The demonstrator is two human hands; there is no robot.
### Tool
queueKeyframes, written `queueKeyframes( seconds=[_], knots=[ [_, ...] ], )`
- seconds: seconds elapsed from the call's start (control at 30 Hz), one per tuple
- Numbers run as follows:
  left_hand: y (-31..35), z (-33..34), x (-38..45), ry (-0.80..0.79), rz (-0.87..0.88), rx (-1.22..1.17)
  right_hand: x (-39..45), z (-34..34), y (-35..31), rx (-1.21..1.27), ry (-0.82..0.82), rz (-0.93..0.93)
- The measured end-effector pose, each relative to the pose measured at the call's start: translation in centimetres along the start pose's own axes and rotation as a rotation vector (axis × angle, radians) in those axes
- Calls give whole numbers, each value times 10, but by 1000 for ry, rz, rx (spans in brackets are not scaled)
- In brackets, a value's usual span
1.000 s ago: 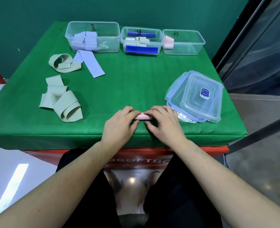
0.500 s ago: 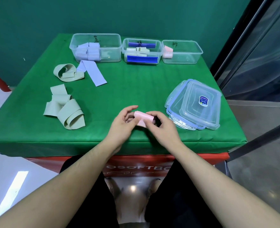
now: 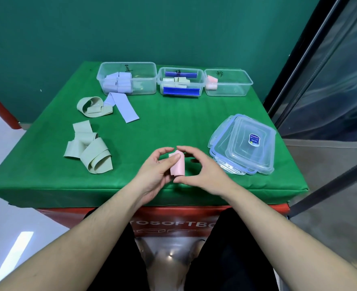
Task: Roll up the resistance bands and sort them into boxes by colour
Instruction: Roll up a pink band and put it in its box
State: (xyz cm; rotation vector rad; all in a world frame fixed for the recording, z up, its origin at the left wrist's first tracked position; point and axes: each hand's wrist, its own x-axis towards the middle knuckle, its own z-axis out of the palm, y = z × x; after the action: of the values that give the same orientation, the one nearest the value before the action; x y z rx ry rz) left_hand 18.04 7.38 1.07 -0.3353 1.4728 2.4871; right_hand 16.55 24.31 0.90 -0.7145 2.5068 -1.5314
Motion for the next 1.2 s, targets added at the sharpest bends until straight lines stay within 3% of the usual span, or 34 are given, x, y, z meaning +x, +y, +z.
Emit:
queueKeyframes(
  seconds=[0.2, 0.37, 0.6, 0.83, 1.2],
  knots=[
    [4, 12, -3, -9, -24, -51, 4, -3, -1, -85, 88, -90],
    [6, 28, 2, -30, -63, -131, 11, -12, -8, -23, 193, -69],
    [18, 59, 25, 3, -32, -139, 35, -30, -8, -196, 355, -11],
    [31, 83, 61, 37, -202, -90, 48, -48, -1, -341, 409, -12],
    [60, 96, 144, 12, -224, 52, 105, -117, 38, -231, 210, -69]
  ],
)
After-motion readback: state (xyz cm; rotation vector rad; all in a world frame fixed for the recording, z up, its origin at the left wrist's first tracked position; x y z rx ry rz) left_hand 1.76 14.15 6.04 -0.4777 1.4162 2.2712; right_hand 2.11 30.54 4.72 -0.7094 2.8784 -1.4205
